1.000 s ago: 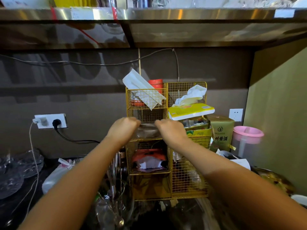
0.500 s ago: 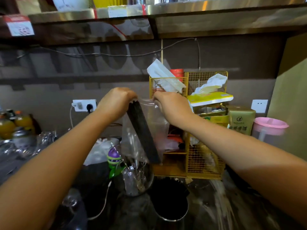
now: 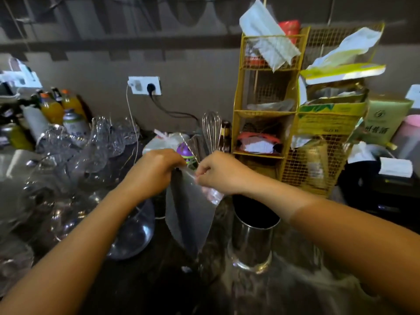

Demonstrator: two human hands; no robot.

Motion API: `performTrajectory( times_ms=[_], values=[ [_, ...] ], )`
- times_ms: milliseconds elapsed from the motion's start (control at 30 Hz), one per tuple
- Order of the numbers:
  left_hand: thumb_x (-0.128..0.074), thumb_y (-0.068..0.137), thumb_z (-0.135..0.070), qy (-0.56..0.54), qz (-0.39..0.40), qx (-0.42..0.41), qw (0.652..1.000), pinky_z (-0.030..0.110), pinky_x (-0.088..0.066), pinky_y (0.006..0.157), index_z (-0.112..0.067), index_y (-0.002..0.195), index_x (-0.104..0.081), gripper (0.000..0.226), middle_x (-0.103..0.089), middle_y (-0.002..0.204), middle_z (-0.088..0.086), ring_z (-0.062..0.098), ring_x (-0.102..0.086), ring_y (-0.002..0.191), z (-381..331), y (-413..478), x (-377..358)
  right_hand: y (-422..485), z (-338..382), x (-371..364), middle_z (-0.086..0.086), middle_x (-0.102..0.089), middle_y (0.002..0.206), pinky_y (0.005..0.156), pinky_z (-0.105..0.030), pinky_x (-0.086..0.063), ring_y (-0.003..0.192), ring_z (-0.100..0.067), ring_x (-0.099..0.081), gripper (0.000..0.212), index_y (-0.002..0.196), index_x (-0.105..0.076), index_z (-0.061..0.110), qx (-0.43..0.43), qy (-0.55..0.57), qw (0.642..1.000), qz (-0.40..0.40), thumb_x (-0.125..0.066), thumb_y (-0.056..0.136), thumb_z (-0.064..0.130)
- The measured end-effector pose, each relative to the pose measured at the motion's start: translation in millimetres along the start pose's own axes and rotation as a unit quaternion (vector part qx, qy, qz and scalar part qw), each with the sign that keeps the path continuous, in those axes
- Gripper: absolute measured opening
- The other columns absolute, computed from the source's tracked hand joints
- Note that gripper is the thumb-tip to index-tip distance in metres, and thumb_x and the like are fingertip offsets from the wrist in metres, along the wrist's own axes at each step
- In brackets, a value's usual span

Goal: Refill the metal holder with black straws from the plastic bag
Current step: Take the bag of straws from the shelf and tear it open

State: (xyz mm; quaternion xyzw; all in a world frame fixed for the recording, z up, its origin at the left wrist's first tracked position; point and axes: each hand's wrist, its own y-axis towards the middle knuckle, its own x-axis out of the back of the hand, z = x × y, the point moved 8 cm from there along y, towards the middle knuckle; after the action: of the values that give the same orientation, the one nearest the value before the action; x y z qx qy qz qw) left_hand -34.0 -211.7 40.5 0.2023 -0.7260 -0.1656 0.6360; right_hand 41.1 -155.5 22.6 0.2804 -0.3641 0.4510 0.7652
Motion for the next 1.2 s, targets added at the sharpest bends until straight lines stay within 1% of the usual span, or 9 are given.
performTrajectory(
  times_ms=[100, 200, 367, 567, 667, 767, 900, 1067, 1200],
  values=[
    [-0.039, 0.060, 0.000, -0.055, 0.019, 0.032, 0.998, 0.029, -0.038, 0.074, -0.002, 0.081, -0.069, 0.037, -0.072, 0.082, 0.021, 0.019, -0.059, 0.078, -2, -22, -22, -13, -17, -37, 0.007, -0.053, 0.032, 0.034, -0.010, -0.037, 0.028, -0.002, -0.048, 0.034, 0.052, -0.055, 0.010, -0.053, 0.107, 0.990, 0.073, -0.049, 0.085, 0.003],
    [-0.040, 0.062, 0.000, -0.119, 0.055, 0.048, 0.990, 0.013, -0.040, 0.073, -0.003, 0.078, -0.069, 0.033, -0.071, 0.079, 0.017, 0.012, -0.051, 0.086, -6, -38, -42, -30, -25, -63, 0.000, -0.055, 0.038, 0.030, -0.011, -0.035, 0.024, -0.004, -0.047, 0.038, 0.050, -0.049, 0.009, -0.086, 0.175, 0.973, 0.125, -0.045, 0.087, 0.003],
    [-0.050, 0.072, 0.010, -0.168, 0.085, 0.085, 0.978, -0.005, -0.034, 0.070, -0.006, 0.083, -0.069, 0.028, -0.068, 0.085, 0.010, 0.000, -0.054, 0.079, -13, -59, -63, -48, -37, -85, 0.000, -0.052, 0.046, 0.030, -0.012, -0.038, 0.035, -0.005, -0.048, 0.028, 0.057, -0.053, 0.010, -0.121, 0.179, 0.963, 0.159, -0.050, 0.084, 0.005],
    [-0.064, 0.075, -0.003, -0.190, 0.008, 0.161, 0.968, 0.002, -0.024, 0.094, -0.021, 0.122, -0.049, 0.053, -0.036, 0.122, -0.007, 0.005, -0.037, 0.115, -13, -80, -66, -60, -50, -92, -0.001, -0.052, 0.064, 0.041, -0.010, -0.045, 0.054, -0.007, -0.051, 0.021, 0.067, -0.054, 0.014, -0.154, 0.252, 0.941, 0.167, -0.052, 0.088, 0.014],
    [-0.066, 0.075, -0.008, -0.244, -0.053, 0.242, 0.938, -0.002, -0.037, 0.076, -0.029, 0.105, -0.053, 0.038, -0.044, 0.103, -0.006, -0.003, -0.049, 0.083, -9, -97, -64, -62, -52, -90, 0.000, -0.053, 0.064, 0.041, -0.008, -0.044, 0.054, -0.005, -0.051, 0.023, 0.064, -0.054, 0.016, -0.148, 0.266, 0.941, 0.147, -0.054, 0.088, 0.016],
    [-0.055, 0.083, -0.017, -0.368, 0.012, 0.330, 0.869, 0.011, -0.042, 0.048, -0.025, 0.070, -0.052, 0.016, -0.051, 0.063, -0.004, 0.002, -0.051, 0.048, -12, -111, -84, -64, -53, -90, 0.000, -0.055, 0.065, 0.041, -0.007, -0.043, 0.055, -0.005, -0.052, 0.023, 0.065, -0.056, 0.015, -0.144, 0.265, 0.944, 0.132, -0.055, 0.087, 0.018],
    [-0.041, 0.088, -0.028, -0.448, 0.128, 0.349, 0.813, 0.009, -0.040, 0.045, -0.013, 0.062, -0.055, 0.033, -0.051, 0.060, 0.003, 0.000, -0.049, 0.045, -29, -117, -103, -64, -50, -93, 0.001, -0.054, 0.061, 0.040, -0.008, -0.043, 0.055, -0.005, -0.052, 0.023, 0.064, -0.056, 0.015, -0.131, 0.249, 0.952, 0.122, -0.055, 0.087, 0.019],
    [-0.043, 0.088, -0.031, -0.447, 0.122, 0.349, 0.814, 0.011, -0.039, 0.046, -0.012, 0.063, -0.059, 0.035, -0.052, 0.051, -0.004, 0.003, -0.049, 0.045, -32, -116, -107, -63, -46, -97, -0.006, -0.057, 0.062, 0.052, -0.020, -0.046, 0.059, -0.014, -0.056, 0.024, 0.060, -0.054, 0.013, -0.107, 0.180, 0.972, 0.111, -0.060, 0.083, 0.016],
    [-0.041, 0.088, -0.035, -0.437, 0.132, 0.356, 0.816, 0.009, -0.038, 0.043, -0.014, 0.061, -0.060, 0.040, -0.055, 0.052, -0.001, 0.003, -0.051, 0.045, -35, -113, -104, -63, -42, -95, 0.000, -0.058, 0.059, 0.050, -0.015, -0.043, 0.049, -0.005, -0.053, 0.026, 0.056, -0.056, 0.017, -0.081, 0.132, 0.982, 0.110, -0.064, 0.080, 0.019]
  ],
)
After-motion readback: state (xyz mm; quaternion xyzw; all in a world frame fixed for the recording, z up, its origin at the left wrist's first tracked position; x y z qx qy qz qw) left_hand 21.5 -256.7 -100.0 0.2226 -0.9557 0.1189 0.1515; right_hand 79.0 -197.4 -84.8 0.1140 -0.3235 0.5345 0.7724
